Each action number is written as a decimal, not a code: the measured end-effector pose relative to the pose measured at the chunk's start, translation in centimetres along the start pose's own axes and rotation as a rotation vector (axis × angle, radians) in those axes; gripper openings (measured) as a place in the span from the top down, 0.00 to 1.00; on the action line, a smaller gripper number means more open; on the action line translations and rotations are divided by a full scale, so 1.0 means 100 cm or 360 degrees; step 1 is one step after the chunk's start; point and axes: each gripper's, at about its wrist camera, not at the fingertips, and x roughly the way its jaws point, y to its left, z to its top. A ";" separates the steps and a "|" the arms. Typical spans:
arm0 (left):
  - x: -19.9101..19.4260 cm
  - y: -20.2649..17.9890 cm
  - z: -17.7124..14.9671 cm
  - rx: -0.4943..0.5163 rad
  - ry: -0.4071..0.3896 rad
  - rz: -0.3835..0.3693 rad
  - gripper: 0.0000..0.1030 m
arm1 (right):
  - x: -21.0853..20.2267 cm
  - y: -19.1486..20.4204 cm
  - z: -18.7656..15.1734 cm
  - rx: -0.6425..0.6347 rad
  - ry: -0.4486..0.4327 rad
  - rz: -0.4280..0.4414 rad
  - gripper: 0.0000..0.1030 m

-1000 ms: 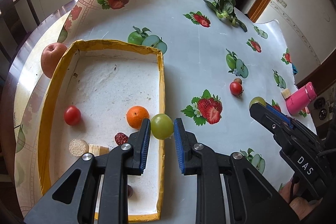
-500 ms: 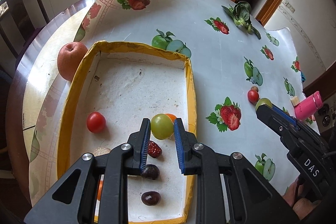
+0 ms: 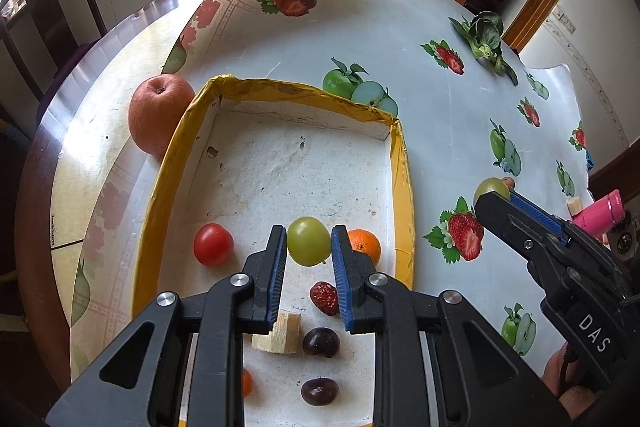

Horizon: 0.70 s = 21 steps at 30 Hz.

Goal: Organize fruits
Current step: 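Carry both grapes into the tray and open both tools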

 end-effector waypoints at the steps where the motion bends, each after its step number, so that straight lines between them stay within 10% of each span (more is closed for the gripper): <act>1: 0.001 0.001 0.001 -0.0004 0.0001 0.0001 0.80 | 0.002 0.002 0.001 -0.0004 0.0003 0.0003 0.75; 21: 0.053 0.039 0.041 -0.0087 0.0067 0.0102 0.80 | 0.093 0.023 0.023 -0.0137 0.0165 0.0043 0.75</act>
